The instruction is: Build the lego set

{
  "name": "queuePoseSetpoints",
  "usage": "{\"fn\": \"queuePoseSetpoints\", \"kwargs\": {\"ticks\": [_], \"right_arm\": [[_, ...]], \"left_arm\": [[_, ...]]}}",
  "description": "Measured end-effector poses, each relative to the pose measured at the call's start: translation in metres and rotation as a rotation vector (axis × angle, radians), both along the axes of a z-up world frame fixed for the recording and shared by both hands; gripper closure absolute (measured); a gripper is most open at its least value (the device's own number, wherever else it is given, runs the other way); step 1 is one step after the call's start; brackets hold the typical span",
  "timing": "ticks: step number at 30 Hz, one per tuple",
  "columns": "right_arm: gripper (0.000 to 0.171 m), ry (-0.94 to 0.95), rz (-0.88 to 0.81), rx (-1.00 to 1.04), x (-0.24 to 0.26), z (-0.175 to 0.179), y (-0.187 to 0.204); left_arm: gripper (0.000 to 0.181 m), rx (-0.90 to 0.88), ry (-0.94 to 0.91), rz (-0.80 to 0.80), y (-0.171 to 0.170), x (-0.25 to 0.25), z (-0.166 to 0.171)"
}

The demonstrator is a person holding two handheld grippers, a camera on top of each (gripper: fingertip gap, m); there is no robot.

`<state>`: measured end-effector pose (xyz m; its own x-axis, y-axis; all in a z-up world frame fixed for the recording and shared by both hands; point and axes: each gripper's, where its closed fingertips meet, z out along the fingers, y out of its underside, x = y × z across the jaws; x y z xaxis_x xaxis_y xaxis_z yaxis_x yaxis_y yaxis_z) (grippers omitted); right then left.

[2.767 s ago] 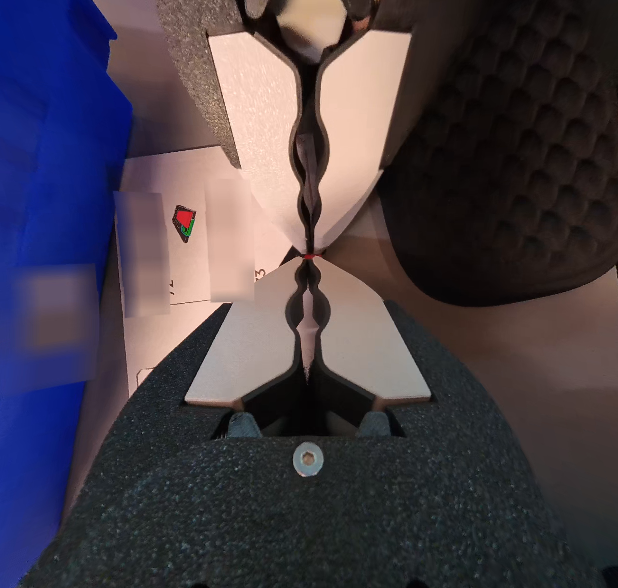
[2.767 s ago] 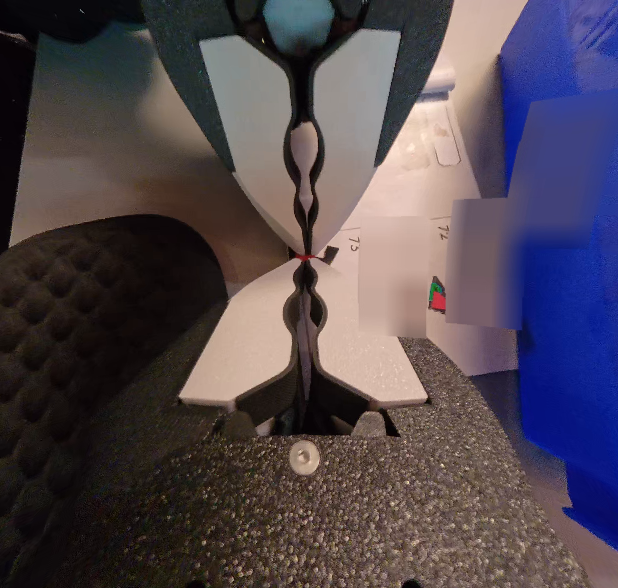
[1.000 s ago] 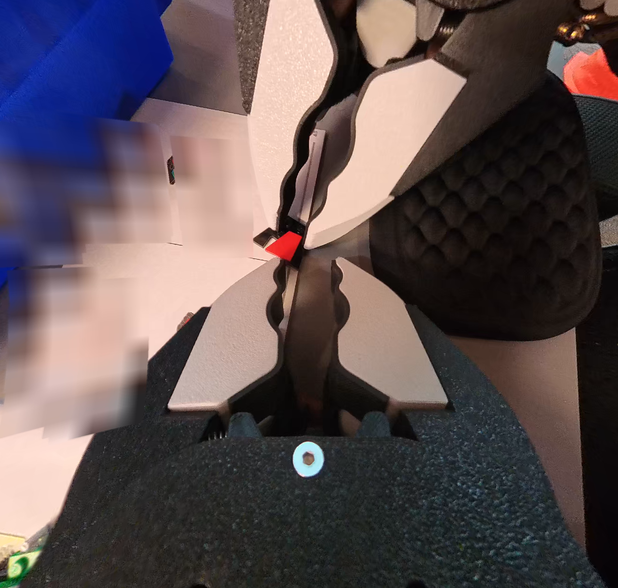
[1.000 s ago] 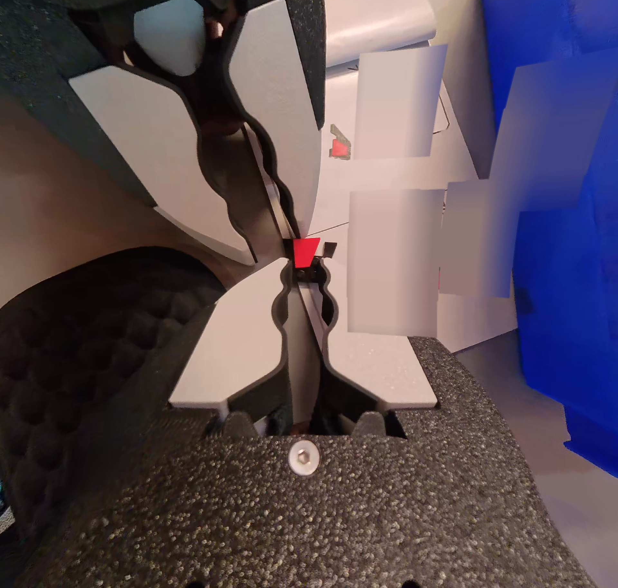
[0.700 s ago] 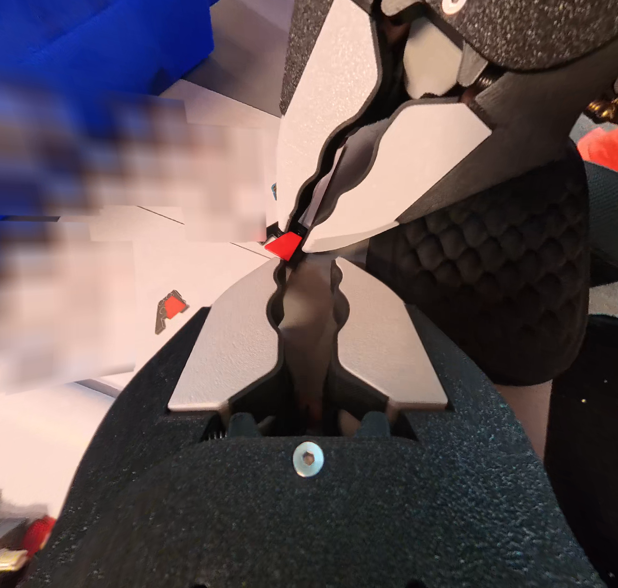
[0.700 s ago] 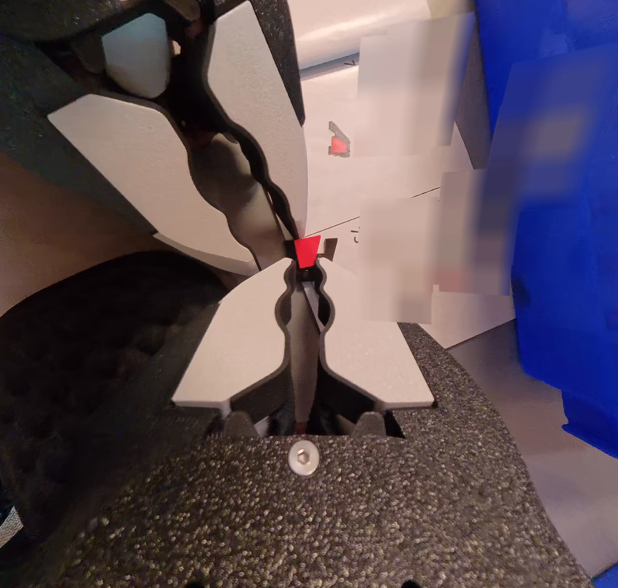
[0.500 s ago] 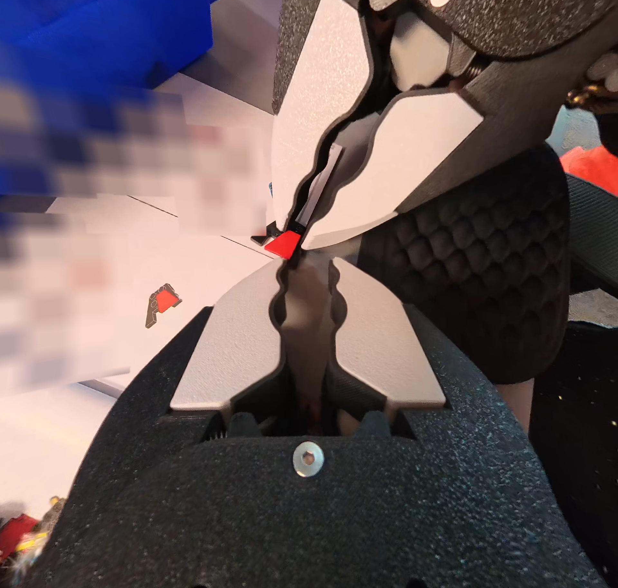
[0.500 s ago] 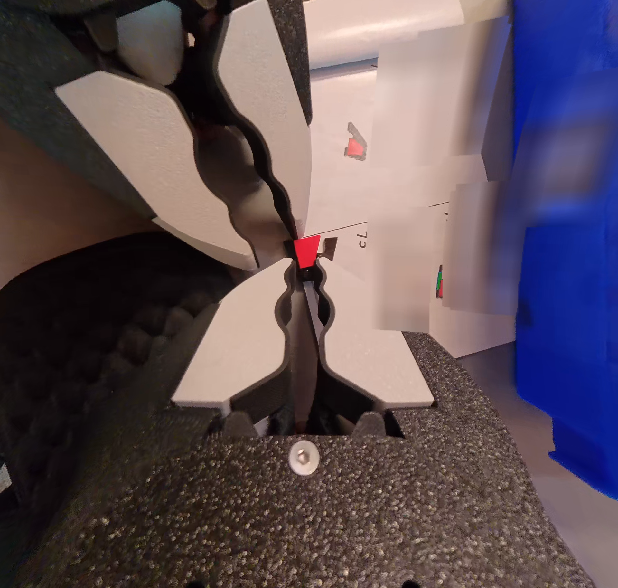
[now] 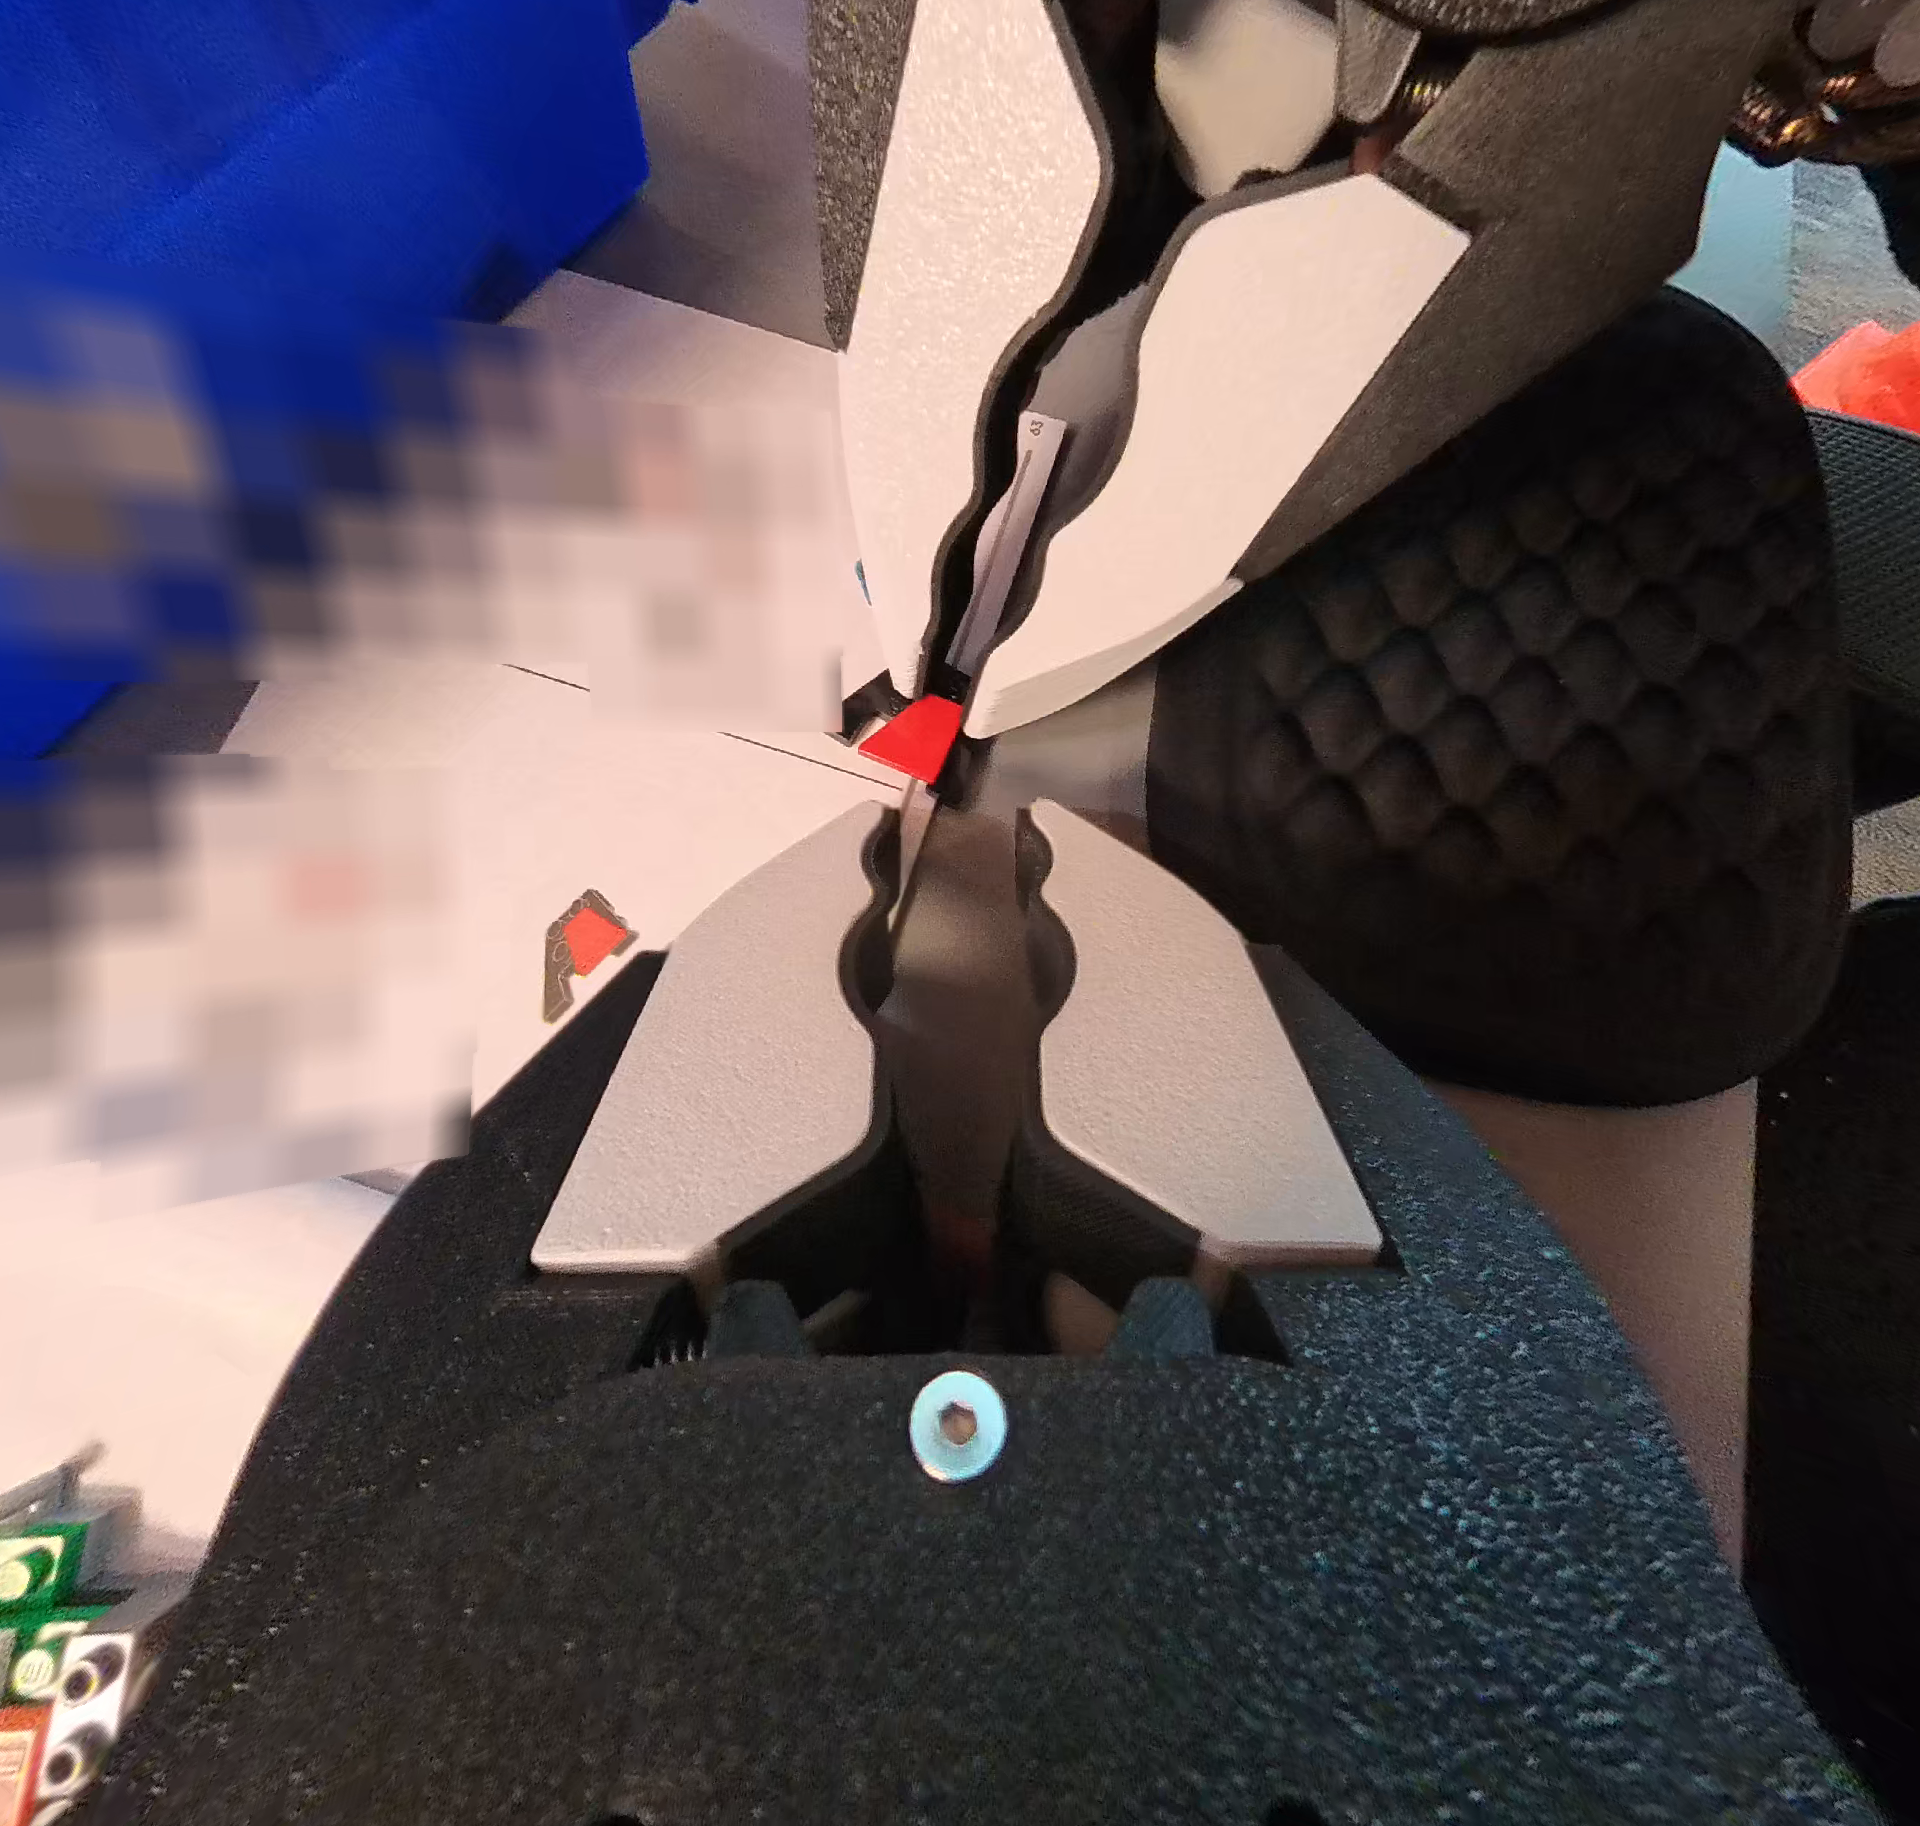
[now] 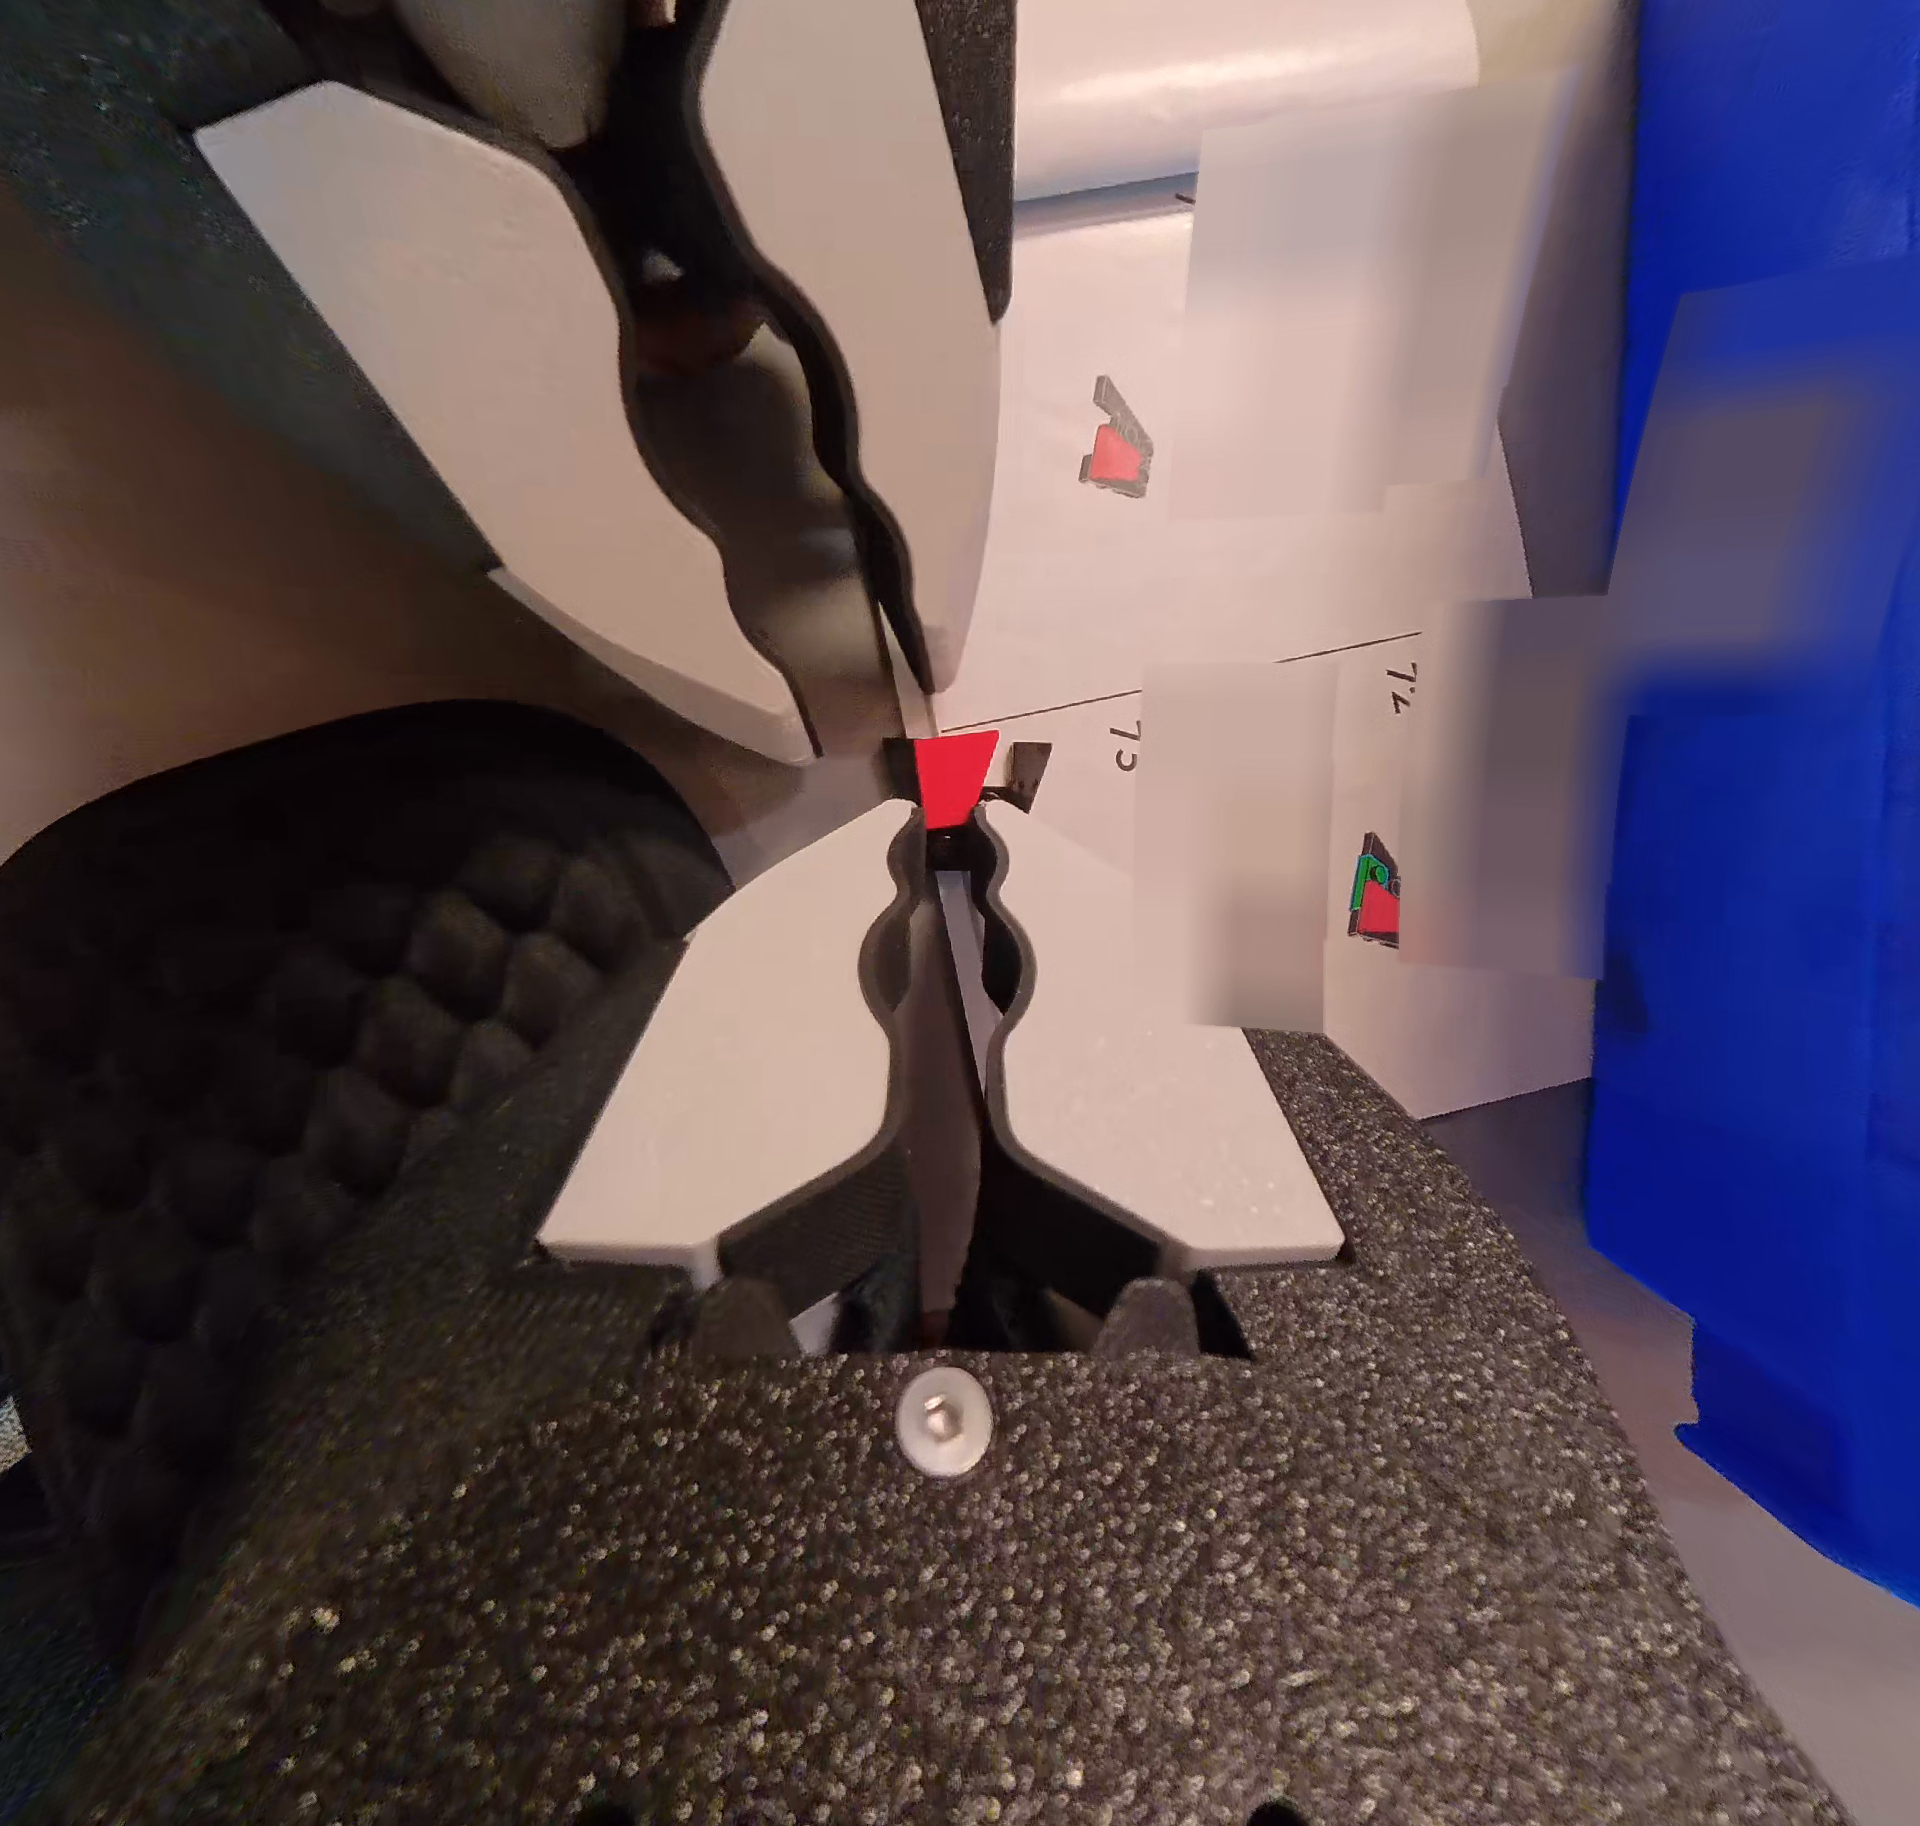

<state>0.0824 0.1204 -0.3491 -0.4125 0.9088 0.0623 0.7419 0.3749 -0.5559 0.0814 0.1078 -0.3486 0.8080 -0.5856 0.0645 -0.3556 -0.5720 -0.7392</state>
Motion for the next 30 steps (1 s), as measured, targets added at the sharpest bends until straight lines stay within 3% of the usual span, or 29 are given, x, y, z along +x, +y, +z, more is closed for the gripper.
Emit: {"fn": "queuePoseSetpoints", "kwargs": {"ticks": [10,18,22,30], "right_arm": [[0.163,0.016,0.005,-0.016,-0.0001,0.0001,0.0000],[0.162,0.023,0.018,-0.024,0.0002,0.0004,0.0001],[0.146,0.030,-0.006,-0.080,0.0025,0.0015,0.0000],[0.140,0.076,-0.023,-0.069,0.0001,0.0020,0.0067]], "left_arm": [[0.148,0.061,0.095,-0.066,0.0055,0.0067,-0.0045],[0.150,0.066,0.083,-0.049,0.0082,0.0054,-0.0046],[0.151,0.061,0.084,-0.046,0.0070,0.0048,-0.0045],[0.145,0.055,0.075,-0.052,0.0080,0.0048,-0.0042]]}}
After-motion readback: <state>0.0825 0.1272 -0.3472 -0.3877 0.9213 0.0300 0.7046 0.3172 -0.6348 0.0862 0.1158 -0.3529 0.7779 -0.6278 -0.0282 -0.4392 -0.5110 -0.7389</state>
